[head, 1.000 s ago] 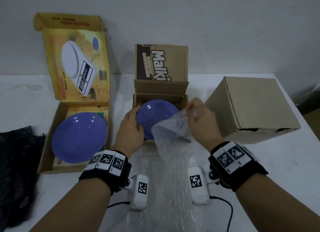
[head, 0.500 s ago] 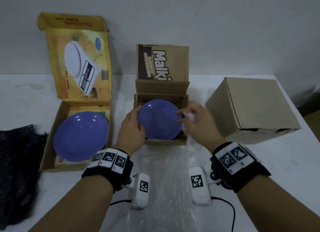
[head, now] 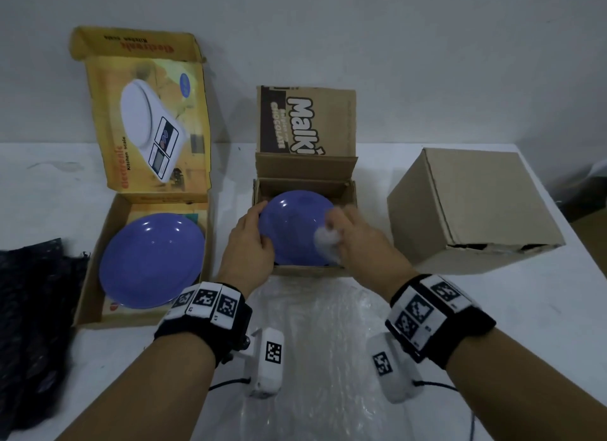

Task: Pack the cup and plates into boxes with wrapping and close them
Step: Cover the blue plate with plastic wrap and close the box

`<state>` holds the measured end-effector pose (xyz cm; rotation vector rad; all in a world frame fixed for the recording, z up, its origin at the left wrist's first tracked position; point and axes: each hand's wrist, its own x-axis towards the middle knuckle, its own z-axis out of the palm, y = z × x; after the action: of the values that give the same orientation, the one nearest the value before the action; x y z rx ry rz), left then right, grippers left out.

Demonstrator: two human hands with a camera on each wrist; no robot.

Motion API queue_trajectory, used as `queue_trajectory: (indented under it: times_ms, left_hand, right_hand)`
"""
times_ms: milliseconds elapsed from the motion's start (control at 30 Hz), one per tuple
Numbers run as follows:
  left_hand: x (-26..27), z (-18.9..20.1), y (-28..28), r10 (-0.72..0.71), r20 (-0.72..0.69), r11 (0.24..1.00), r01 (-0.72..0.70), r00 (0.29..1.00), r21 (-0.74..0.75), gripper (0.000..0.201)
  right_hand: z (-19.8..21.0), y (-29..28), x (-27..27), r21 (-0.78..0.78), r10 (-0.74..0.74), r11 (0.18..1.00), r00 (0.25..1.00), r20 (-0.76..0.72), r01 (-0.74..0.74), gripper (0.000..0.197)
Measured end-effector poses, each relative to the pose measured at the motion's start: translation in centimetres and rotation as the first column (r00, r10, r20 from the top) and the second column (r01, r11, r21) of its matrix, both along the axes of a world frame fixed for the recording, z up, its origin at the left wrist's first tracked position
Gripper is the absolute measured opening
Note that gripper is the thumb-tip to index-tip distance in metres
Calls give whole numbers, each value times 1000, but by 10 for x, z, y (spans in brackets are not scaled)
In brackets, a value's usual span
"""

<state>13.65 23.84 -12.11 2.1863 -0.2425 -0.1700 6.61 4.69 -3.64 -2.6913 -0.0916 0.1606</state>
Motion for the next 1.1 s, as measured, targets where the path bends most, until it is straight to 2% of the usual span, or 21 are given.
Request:
queue_trajectory:
  times_ms: [67,133,233,333,400,467,567,633,767,867,933,1000,1067,1100]
  left_hand:
    - [-1,1,0,-3,1,1000,3,1000,16,56]
    - [0,3,0,-4,-19,1000,5,1000,30,59]
    - [1,3,-1,-14,-44,1000,15,999,14,63]
    - [2,4,-1,-9,-67,1000,8,998,-6,64]
    - [2,5,-2,-2,-82,1000,1,997,-11,64]
    - [1,6,-2,-6,-82,1000,3,997,-28,64]
    - [1,5,-2,-13,-78,999,9,997,-46,63]
    - [1,5,-2,-12,-78,999,9,997,-40,62]
    - [1,5,-3,7,-73,999,-10,997,-43,61]
    - [0,6,-4,16,-60,998,-20,998,-67,61]
    - [-1,6,-4,15,-46,997,-19,999,-78,61]
    - [-2,7,-4,16,-48,997,-19,999,-70,61]
    - [-3,9,-4,13,-51,998,-16,999,-59,62]
    - [-3,10,-4,10,-47,998,-13,999,-56,63]
  right_hand:
    - [5,-7,-2,-188,194,959,975,-108,-211,28]
    - [17,-10,-1,-284,258,910,950,-178,-301,26]
    - [33,-12,5,-451,298,813,929,-220,-367,23]
    - [37,-9,15,-553,267,748,929,-256,-368,21]
    - [29,-3,22,-570,236,742,933,-273,-354,26]
    - [18,0,28,-591,214,732,938,-271,-338,44]
    - [10,-1,35,-638,192,719,961,-197,-275,55]
    - [10,-3,37,-631,232,716,954,-188,-298,50]
    - [12,0,35,-565,364,687,889,-278,-457,29]
    - [20,-6,34,-450,338,763,880,-334,-464,21]
    - [22,-9,36,-419,326,779,872,-364,-466,20]
    - [19,-6,36,-496,366,706,861,-354,-504,26]
    - [9,0,37,-583,394,600,837,-380,-547,41]
    - [6,2,38,-604,392,574,833,-391,-553,46]
